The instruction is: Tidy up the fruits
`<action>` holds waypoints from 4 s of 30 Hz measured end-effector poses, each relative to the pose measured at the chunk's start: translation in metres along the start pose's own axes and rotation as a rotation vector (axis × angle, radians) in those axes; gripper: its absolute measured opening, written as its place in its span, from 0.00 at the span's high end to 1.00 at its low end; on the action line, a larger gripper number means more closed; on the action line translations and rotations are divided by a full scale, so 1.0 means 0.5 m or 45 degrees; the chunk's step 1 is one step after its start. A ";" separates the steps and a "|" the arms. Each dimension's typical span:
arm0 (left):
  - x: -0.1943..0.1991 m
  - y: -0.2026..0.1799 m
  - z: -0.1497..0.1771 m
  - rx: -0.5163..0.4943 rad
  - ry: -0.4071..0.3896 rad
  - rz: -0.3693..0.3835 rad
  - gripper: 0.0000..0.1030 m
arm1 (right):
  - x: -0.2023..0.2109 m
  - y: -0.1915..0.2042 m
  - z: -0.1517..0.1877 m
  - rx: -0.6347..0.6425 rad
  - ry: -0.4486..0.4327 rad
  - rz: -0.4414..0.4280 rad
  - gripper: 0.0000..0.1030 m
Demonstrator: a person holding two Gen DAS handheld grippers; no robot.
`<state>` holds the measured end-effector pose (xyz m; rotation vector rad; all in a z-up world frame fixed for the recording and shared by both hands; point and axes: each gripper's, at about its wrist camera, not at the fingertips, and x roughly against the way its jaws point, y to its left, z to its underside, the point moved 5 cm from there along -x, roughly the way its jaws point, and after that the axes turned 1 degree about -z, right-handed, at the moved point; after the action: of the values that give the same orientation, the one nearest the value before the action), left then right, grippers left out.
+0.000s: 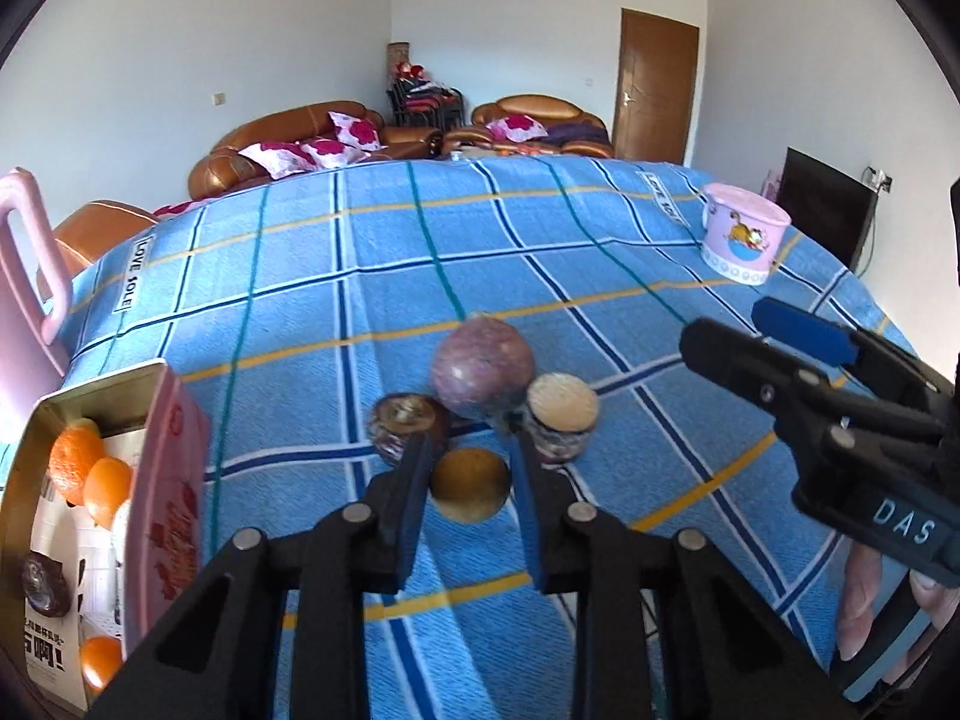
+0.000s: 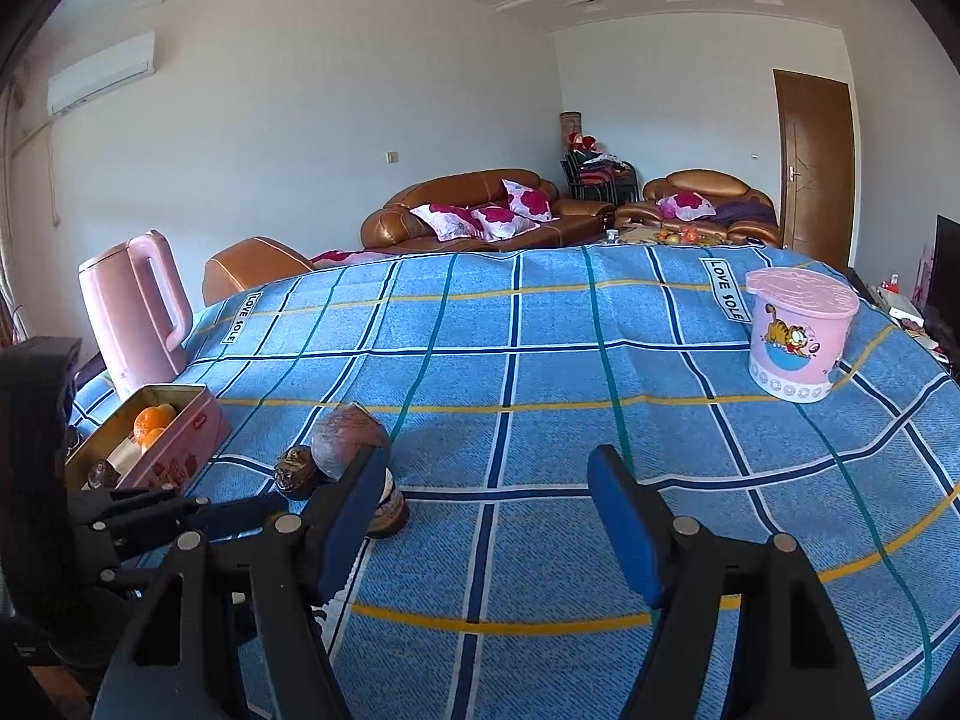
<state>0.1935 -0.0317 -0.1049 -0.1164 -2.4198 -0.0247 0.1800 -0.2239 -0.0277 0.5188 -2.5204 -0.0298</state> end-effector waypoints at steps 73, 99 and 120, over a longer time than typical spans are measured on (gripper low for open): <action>0.064 0.077 -0.015 0.141 -0.275 -0.141 0.72 | -0.034 0.104 -0.015 0.160 -0.032 -0.185 0.65; 0.095 0.069 -0.017 0.111 -0.378 -0.164 0.72 | 0.013 0.108 -0.021 0.185 -0.188 -0.164 0.65; 0.131 0.054 -0.014 0.067 -0.489 -0.192 0.72 | 0.049 0.112 -0.019 0.208 -0.280 -0.161 0.65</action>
<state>0.1513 -0.0003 -0.0570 0.0945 -2.8059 -0.0071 0.1464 -0.1804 0.0002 0.7787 -2.7144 0.0768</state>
